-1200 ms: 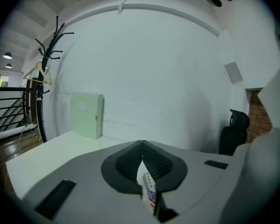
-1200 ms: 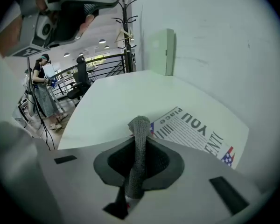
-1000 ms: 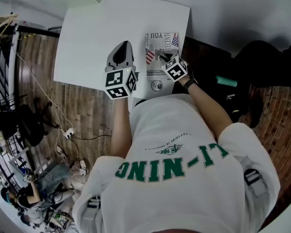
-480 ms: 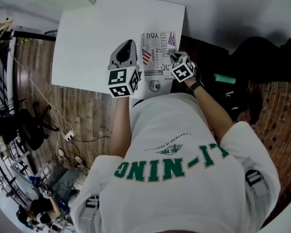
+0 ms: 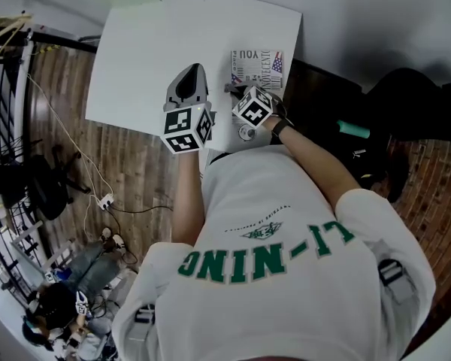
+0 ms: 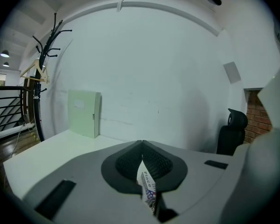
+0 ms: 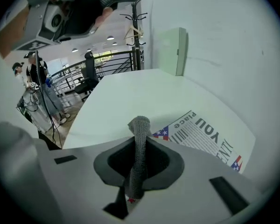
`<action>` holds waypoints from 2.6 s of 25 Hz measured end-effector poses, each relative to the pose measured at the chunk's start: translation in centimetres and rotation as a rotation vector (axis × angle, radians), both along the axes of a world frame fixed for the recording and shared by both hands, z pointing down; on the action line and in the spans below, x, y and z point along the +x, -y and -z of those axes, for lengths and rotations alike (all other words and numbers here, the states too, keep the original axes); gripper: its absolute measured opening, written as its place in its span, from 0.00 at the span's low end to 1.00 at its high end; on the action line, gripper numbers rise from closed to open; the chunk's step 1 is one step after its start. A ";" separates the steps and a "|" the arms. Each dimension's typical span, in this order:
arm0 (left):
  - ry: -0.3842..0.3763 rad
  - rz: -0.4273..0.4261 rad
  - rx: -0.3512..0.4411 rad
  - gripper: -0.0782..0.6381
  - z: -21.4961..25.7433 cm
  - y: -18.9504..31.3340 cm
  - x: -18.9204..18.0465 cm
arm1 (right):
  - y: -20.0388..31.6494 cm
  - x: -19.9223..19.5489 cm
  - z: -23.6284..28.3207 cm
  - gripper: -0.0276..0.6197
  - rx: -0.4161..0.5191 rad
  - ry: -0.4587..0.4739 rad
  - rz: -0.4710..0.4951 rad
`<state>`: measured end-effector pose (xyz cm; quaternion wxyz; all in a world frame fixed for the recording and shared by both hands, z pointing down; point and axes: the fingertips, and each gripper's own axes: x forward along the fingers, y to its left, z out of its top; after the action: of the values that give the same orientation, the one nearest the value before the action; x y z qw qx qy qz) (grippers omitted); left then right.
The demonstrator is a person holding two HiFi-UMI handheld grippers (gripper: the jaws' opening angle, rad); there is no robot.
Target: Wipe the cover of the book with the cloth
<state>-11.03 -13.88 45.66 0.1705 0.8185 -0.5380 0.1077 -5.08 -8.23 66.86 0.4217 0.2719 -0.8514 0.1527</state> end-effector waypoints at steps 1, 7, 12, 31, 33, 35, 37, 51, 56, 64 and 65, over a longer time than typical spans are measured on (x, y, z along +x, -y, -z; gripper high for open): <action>0.000 0.002 -0.002 0.13 -0.1 0.0 -0.1 | -0.1 0.0 -0.2 0.11 0.001 0.001 0.004; -0.003 -0.014 -0.007 0.13 -0.4 0.2 0.5 | -0.9 4.5 -0.3 0.11 0.007 -0.046 -0.054; -0.010 -0.051 -0.009 0.13 -0.5 0.9 2.1 | -1.8 11.4 -0.3 0.11 -0.010 -0.076 -0.187; 0.012 -0.029 -0.013 0.13 -0.5 0.0 1.4 | -2.5 1.0 1.7 0.11 -0.091 0.052 -0.037; 0.015 -0.016 -0.015 0.13 -0.6 -0.3 0.8 | -2.7 -0.5 0.9 0.11 -0.085 0.022 0.016; 0.017 -0.005 -0.017 0.13 -0.6 -0.6 0.4 | -2.8 -0.9 -0.1 0.11 -0.083 -0.001 0.037; 0.019 0.001 -0.019 0.13 -0.7 -0.8 0.2 | -2.9 -0.5 -0.5 0.11 -0.070 -0.003 0.043; -0.002 -0.099 -0.028 0.13 -1.4 0.2 4.5 | -4.7 14.5 -0.2 0.11 -0.073 -0.071 -0.292; -0.002 -0.103 -0.028 0.13 -1.5 0.4 4.8 | -4.8 15.5 -0.5 0.11 -0.084 -0.083 -0.343; 0.017 -0.022 -0.032 0.13 -1.2 0.0 1.3 | -4.8 5.4 1.5 0.11 -0.140 0.101 -0.141; 0.020 -0.012 -0.033 0.13 -1.3 -0.2 0.8 | -4.7 3.9 1.4 0.11 -0.130 0.093 -0.094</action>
<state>-10.18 -13.69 46.93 0.1781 0.8177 -0.5328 0.1257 -1.14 -3.48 65.50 0.3907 0.2760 -0.8448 0.2397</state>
